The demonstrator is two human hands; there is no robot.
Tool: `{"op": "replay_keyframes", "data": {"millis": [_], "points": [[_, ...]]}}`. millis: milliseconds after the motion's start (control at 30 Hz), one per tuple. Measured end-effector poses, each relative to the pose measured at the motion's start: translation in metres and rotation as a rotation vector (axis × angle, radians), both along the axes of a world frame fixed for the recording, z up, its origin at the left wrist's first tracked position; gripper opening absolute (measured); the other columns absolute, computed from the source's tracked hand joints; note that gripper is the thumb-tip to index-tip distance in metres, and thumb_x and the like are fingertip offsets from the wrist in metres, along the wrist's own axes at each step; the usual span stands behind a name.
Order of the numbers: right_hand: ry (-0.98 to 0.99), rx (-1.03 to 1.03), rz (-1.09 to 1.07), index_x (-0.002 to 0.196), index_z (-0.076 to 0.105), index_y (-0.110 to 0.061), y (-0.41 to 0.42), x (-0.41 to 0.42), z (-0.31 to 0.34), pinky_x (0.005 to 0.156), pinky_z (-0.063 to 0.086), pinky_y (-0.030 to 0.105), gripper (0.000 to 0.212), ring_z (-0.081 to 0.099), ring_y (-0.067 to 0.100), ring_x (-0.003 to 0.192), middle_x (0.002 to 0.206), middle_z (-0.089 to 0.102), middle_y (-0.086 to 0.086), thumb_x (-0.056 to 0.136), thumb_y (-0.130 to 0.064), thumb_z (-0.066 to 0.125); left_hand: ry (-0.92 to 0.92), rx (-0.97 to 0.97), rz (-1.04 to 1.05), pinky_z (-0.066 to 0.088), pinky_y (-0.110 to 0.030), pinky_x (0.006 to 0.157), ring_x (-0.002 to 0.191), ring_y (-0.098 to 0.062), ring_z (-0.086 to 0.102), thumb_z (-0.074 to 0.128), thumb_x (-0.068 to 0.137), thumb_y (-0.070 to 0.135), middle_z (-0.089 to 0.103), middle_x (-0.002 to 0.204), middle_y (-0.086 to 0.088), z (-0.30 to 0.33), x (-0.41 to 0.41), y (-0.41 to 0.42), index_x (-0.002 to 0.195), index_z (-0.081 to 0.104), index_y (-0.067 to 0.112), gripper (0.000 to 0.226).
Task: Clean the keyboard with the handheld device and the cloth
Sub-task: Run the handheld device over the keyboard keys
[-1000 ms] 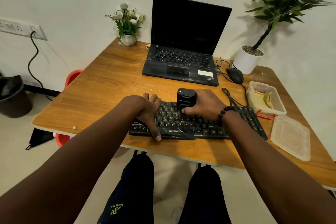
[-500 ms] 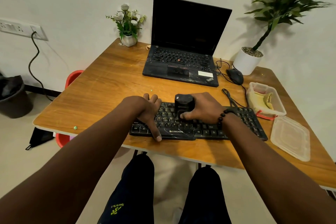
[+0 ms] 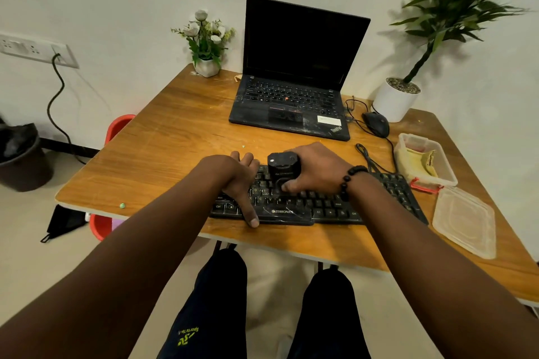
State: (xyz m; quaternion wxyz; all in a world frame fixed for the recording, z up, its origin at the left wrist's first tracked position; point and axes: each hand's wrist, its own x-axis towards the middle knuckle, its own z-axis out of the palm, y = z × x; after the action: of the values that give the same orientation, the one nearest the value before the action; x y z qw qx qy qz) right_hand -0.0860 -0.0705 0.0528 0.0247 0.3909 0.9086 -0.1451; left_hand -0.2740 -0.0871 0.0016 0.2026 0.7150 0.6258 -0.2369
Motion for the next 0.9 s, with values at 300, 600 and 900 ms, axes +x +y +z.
{"op": "replay_keyframes", "data": {"millis": [300, 600, 900], "points": [[-0.001, 0.02, 0.007, 0.096, 0.062, -0.018, 0.002, 0.001, 0.001, 0.071, 0.05, 0.025, 0.029, 0.058, 0.012, 0.083, 0.09, 0.064, -0.005, 0.075, -0.032, 0.077, -0.017, 0.007, 0.002, 0.033, -0.06, 0.113, 0.147, -0.034, 0.009, 0.082, 0.046, 0.078, 0.006, 0.161, 0.0, 0.002, 0.001, -0.001, 0.158, 0.001, 0.021, 0.15], [-0.092, 0.028, 0.066, 0.096, 0.062, -0.019, 0.003, -0.016, 0.001, 0.064, 0.048, 0.02, 0.029, 0.057, 0.011, 0.08, 0.086, 0.062, -0.005, 0.075, -0.033, 0.077, -0.034, 0.009, -0.003, 0.033, -0.06, 0.113, 0.146, -0.034, 0.009, 0.082, 0.048, 0.078, 0.006, 0.158, 0.0, 0.001, -0.001, -0.002, 0.158, -0.001, 0.023, 0.149], [-0.015, -0.071, 0.03, 0.1, 0.063, -0.017, -0.004, 0.0, -0.002, 0.07, 0.052, 0.026, 0.034, 0.06, 0.012, 0.083, 0.09, 0.066, -0.004, 0.074, -0.034, 0.077, -0.036, 0.02, -0.01, 0.033, -0.061, 0.112, 0.147, -0.034, 0.008, 0.08, 0.045, 0.082, 0.004, 0.161, 0.001, -0.001, -0.003, -0.002, 0.157, 0.001, 0.021, 0.151]]}}
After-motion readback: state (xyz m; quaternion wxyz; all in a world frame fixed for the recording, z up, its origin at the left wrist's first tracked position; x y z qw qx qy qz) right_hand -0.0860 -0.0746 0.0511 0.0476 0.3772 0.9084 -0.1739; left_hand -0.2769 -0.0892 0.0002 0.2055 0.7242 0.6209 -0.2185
